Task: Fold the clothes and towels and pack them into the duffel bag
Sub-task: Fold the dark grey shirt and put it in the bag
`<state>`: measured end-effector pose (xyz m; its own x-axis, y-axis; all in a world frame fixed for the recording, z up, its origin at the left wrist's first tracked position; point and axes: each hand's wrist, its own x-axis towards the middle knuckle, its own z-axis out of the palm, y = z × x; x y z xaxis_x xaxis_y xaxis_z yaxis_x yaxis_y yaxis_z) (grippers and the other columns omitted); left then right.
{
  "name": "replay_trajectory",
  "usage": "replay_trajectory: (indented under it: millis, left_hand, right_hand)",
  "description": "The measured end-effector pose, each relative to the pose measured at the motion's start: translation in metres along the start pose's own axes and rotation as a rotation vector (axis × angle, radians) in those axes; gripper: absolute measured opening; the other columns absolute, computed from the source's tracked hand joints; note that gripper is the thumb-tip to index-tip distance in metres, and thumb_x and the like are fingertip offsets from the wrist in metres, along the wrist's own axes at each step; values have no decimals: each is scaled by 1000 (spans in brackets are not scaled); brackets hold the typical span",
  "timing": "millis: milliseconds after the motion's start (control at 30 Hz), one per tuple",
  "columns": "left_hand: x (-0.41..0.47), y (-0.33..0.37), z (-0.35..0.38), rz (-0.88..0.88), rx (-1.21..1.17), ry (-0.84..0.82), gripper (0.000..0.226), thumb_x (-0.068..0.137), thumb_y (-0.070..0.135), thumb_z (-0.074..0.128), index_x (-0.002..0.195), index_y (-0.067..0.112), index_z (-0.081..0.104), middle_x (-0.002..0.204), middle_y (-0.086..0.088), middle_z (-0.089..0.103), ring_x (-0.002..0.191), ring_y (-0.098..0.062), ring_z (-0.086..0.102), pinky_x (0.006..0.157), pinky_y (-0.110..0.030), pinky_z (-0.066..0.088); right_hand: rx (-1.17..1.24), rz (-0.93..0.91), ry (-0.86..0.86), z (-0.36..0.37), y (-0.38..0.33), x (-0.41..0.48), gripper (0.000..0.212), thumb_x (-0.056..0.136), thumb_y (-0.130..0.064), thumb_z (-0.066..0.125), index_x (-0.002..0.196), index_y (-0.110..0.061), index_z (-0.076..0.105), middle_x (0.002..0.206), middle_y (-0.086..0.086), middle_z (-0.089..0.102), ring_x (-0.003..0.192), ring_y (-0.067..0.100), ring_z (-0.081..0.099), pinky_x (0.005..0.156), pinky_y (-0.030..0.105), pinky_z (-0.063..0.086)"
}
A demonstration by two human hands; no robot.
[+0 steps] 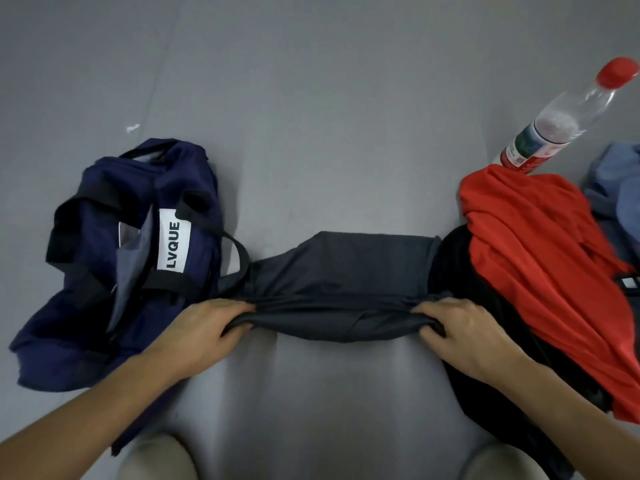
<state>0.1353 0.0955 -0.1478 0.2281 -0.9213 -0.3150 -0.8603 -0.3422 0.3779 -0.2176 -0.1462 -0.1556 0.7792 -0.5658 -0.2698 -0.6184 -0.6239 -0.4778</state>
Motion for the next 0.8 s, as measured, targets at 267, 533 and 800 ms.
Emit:
replay_trajectory:
  millis: [267, 533, 800]
  left_hand:
    - [37, -1, -21, -289, 42, 85, 23, 93, 42, 63, 111, 26, 65, 97, 2, 72, 89, -23, 68, 76, -41, 55]
    - [26, 83, 74, -244, 175, 182, 64, 103, 47, 27, 161, 22, 14, 167, -13, 12, 154, -34, 11, 123, -51, 15]
    - [103, 28, 60, 121, 467, 104, 72, 99, 60, 22, 161, 27, 4, 167, -14, 9, 155, -34, 2, 123, -58, 3]
  right_hand:
    - [9, 162, 225, -9, -17, 38, 29, 95, -31, 63, 122, -22, 62, 110, 4, 68, 103, 26, 64, 86, 39, 51]
    - [-476, -128, -31, 50, -2, 34, 73, 99, -63, 20, 158, -20, 27, 164, 9, 25, 153, 28, 15, 119, 53, 16]
    - [-404, 80, -10, 65, -25, -18, 81, 94, -72, 21, 153, -20, 40, 155, 15, 40, 133, 34, 47, 98, 51, 44]
